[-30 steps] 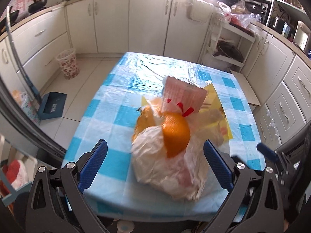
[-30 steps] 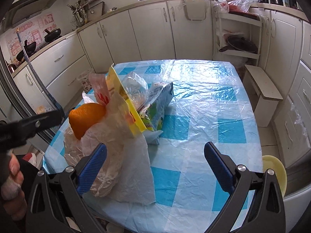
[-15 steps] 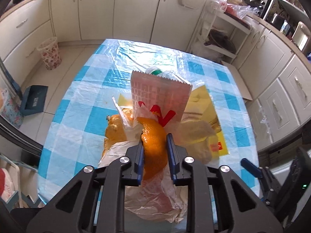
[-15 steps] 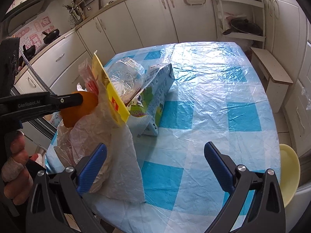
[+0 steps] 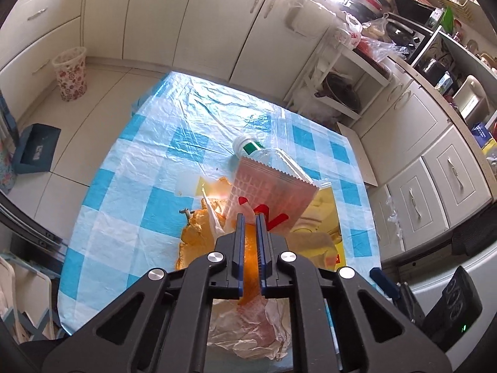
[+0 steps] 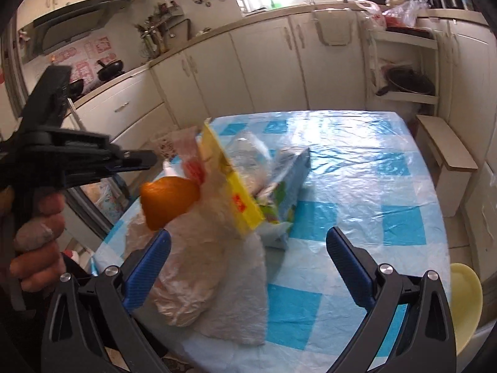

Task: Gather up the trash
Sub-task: 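Grasp the orange peel with the left tool while the right tool reaches the white plastic bag, then lift the orange peel with the left tool while the right tool grasps and lifts the white bag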

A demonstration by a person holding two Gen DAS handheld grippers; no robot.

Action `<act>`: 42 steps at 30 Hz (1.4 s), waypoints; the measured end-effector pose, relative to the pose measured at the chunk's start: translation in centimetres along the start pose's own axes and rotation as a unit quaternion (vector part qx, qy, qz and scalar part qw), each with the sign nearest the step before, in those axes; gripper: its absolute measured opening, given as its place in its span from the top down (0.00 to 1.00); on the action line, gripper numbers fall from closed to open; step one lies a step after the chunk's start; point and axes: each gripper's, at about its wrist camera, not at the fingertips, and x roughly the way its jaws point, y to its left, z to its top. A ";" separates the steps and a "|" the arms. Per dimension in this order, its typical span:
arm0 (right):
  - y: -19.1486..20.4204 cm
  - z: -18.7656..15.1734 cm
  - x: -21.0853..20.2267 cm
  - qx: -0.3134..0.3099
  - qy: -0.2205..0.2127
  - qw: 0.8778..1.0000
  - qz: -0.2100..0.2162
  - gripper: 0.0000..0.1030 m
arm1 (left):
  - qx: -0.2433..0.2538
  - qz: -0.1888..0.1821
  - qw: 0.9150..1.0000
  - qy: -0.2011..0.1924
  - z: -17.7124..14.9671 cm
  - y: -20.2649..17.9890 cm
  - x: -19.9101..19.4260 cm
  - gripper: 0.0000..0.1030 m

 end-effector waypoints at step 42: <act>3.3 -3.2 4.9 -0.034 0.086 0.994 0.055 0.50 | -0.028 -0.069 0.995 0.072 -2.8 2.9 0.6 0.71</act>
